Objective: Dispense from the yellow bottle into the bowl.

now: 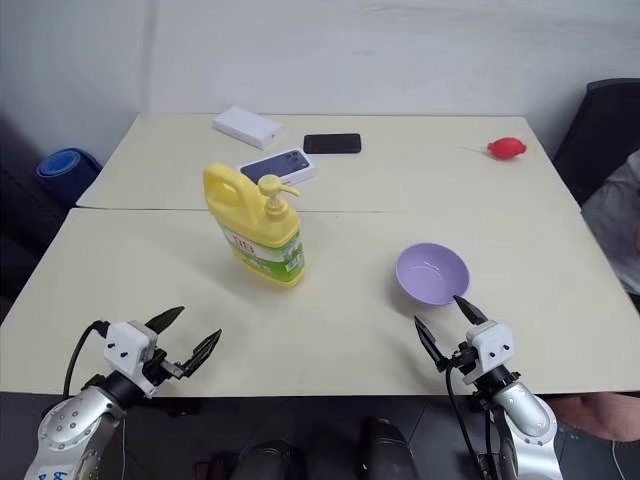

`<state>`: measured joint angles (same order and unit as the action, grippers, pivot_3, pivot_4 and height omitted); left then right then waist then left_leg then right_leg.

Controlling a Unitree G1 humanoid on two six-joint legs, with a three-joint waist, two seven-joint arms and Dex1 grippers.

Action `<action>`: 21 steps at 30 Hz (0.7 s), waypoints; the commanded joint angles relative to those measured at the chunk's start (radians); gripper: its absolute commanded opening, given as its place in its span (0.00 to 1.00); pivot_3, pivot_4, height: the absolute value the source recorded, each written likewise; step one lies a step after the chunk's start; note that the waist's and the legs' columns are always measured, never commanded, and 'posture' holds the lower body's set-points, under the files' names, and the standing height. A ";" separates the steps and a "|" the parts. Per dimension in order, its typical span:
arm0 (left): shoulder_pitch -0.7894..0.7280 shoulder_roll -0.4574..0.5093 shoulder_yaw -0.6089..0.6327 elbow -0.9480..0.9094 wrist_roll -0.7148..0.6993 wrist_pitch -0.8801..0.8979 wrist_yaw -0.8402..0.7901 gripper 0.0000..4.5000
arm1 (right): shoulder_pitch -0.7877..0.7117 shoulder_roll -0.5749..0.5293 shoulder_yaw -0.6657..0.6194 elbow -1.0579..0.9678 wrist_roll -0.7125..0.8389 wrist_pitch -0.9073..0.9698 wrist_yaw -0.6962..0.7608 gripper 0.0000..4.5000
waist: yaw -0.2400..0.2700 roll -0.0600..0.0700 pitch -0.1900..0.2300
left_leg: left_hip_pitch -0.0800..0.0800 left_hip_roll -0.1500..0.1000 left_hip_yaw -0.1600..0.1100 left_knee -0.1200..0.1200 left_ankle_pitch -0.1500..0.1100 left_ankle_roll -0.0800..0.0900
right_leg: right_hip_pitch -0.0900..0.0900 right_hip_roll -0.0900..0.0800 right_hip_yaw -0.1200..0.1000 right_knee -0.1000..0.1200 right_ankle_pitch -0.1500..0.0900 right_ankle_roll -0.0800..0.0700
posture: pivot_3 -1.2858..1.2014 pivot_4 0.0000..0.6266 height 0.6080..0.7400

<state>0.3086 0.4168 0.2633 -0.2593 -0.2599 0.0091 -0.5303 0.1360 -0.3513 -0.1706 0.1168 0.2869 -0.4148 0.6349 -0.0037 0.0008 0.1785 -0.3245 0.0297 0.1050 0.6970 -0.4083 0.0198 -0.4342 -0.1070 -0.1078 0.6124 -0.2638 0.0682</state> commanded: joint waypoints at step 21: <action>-0.362 0.252 -0.108 -0.171 -0.475 0.372 -0.438 0.99 | 0.029 -0.268 -0.087 -0.282 0.210 0.352 0.162 1.00 | -0.025 0.004 0.001 | 0.006 0.002 0.001 0.000 0.003 -0.005 | 0.006 0.006 0.003 0.002 0.000 0.000 | 0.52 0.24 1.00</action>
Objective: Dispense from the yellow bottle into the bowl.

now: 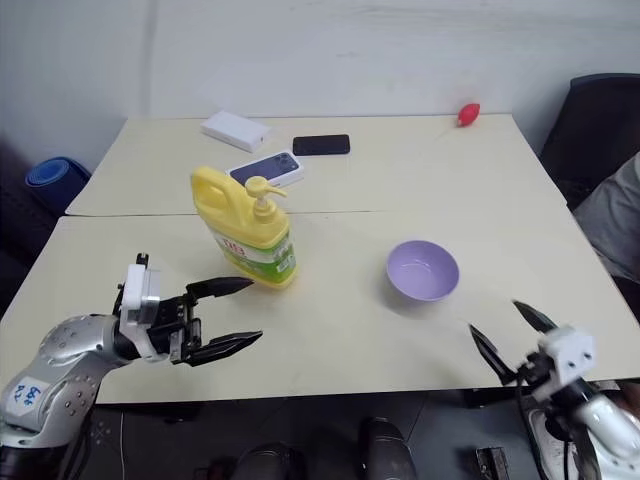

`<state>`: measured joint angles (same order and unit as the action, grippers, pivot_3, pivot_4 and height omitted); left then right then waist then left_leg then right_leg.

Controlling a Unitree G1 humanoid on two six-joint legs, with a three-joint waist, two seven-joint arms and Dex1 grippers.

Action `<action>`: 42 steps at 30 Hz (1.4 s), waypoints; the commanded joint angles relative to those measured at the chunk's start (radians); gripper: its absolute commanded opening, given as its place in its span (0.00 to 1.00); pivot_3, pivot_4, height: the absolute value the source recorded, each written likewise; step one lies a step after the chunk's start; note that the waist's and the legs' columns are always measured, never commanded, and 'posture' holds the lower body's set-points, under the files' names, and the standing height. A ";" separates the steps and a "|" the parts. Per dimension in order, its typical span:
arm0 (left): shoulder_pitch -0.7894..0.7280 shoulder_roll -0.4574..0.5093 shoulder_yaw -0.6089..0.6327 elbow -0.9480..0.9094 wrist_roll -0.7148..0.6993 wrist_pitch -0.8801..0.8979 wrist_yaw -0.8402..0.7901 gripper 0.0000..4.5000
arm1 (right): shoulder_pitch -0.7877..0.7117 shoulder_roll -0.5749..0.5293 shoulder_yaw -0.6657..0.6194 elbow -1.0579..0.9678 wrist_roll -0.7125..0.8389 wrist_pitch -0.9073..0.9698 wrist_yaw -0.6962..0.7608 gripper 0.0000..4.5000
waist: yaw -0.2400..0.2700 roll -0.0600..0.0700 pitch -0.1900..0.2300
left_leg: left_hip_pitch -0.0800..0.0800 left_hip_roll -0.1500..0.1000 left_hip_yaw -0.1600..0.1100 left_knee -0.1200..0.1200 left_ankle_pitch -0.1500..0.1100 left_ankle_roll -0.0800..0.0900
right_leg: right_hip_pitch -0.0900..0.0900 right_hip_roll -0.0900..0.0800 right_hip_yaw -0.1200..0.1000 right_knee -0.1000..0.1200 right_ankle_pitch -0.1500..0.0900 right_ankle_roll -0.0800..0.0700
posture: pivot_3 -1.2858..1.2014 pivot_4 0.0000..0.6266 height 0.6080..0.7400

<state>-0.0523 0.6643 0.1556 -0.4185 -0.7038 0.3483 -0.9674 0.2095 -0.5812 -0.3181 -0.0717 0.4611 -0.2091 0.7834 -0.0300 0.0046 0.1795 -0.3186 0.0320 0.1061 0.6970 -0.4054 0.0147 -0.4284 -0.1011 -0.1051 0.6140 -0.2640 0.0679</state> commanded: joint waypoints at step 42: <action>-0.421 0.099 0.242 0.051 -0.531 0.372 0.319 0.80 | -0.755 -0.173 0.413 -0.086 -0.187 0.551 0.260 0.00 | 0.027 -0.002 0.002 | -0.006 -0.001 -0.004 0.004 0.002 0.000 | -0.002 0.003 -0.004 0.000 0.001 0.001 | 0.52 0.24 1.00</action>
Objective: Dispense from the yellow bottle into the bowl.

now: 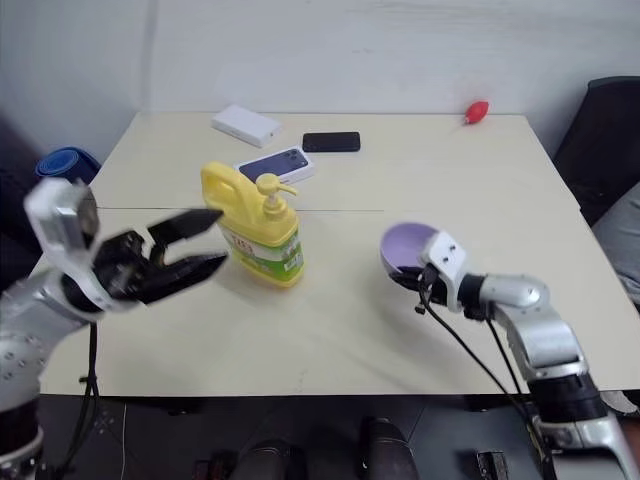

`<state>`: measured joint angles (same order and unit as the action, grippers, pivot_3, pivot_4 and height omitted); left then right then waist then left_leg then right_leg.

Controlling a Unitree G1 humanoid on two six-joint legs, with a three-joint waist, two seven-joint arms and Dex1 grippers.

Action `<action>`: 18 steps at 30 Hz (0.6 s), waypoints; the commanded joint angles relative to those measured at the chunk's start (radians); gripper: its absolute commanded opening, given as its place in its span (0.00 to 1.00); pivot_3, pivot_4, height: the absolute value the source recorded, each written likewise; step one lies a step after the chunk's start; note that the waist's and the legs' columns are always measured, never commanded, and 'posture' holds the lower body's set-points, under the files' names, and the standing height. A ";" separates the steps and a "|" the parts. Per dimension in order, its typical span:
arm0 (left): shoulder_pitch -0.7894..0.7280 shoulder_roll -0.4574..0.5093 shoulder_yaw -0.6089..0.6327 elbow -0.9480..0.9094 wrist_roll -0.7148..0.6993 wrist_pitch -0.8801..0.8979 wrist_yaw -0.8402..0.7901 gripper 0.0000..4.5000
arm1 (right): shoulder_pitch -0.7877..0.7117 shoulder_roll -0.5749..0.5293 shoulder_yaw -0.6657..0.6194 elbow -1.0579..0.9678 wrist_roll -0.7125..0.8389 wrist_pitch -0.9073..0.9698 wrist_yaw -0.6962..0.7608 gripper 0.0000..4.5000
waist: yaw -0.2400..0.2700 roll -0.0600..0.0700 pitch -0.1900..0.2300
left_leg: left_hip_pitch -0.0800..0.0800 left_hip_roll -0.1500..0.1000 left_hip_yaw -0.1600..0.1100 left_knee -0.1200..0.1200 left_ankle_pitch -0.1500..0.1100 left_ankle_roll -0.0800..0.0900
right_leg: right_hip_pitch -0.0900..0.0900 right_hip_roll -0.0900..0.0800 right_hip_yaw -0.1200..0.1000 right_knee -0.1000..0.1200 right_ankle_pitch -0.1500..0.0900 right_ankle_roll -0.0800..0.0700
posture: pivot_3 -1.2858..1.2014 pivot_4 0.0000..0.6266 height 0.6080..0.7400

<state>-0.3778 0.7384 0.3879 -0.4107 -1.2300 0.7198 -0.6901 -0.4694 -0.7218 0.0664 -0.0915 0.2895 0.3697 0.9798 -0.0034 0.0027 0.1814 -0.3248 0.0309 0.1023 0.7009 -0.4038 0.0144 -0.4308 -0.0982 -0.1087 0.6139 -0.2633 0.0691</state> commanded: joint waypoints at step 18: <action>-0.523 -0.097 -0.359 0.421 0.505 -0.112 -0.131 0.00 | -0.369 0.092 0.167 -0.038 -0.017 0.092 0.157 0.00 | -0.002 -0.001 0.001 | -0.015 -0.005 -0.003 0.001 0.002 -0.002 | -0.010 0.007 -0.016 0.000 0.001 0.002 | 0.52 0.24 1.00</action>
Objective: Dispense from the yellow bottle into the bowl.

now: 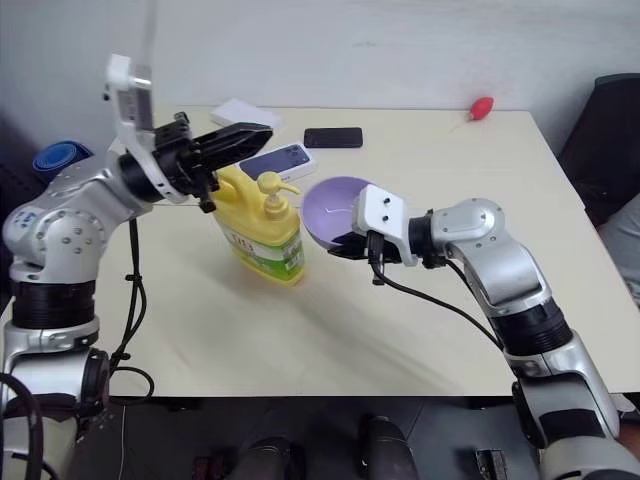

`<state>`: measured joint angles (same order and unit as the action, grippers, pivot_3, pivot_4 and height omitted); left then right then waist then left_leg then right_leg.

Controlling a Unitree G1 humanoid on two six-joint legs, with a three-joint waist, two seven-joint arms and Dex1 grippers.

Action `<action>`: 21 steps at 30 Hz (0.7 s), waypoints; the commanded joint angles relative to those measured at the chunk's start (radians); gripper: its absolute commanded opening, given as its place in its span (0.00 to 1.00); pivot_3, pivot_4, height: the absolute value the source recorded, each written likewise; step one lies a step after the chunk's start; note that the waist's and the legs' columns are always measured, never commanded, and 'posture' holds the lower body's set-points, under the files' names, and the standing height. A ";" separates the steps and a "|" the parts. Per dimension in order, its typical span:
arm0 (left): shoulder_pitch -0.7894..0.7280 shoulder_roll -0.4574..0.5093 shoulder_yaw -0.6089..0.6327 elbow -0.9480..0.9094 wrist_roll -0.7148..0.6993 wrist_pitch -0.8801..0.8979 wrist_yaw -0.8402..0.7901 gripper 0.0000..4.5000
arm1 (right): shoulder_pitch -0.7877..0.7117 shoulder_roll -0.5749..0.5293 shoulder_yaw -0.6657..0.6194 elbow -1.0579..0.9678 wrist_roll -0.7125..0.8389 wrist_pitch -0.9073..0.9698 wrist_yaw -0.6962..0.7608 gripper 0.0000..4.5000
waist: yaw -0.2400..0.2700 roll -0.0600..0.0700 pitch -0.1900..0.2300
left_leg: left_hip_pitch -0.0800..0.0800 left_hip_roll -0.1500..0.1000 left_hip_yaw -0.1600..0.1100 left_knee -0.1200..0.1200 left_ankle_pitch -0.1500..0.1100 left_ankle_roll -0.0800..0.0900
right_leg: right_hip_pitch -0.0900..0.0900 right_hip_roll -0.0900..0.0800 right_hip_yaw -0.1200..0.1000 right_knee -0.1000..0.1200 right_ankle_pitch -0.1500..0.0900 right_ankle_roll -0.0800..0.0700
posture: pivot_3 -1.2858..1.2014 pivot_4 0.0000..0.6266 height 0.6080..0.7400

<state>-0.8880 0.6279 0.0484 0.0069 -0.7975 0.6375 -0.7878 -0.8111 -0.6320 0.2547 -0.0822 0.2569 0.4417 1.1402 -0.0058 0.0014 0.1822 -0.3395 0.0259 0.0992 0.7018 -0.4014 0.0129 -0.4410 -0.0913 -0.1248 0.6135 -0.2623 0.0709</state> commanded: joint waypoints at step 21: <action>-0.003 -0.021 -0.112 0.042 0.256 0.105 -0.027 0.00 | -0.040 0.014 -0.039 -0.105 0.024 0.094 -0.019 0.00 | 0.003 0.000 0.000 | -0.001 0.003 -0.001 0.009 0.001 0.000 | -0.001 -0.003 0.001 0.009 0.000 0.000 | 0.52 0.24 1.00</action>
<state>-0.9187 0.6005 -0.0068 0.0421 -0.5862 0.7030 -0.8107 -0.8200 -0.6214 0.2526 -0.1395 0.2590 0.5453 1.1272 -0.0033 0.0011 0.1824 -0.3402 0.0289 0.0982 0.7111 -0.4009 0.0129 -0.4417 -0.0944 -0.1233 0.6225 -0.2625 0.0706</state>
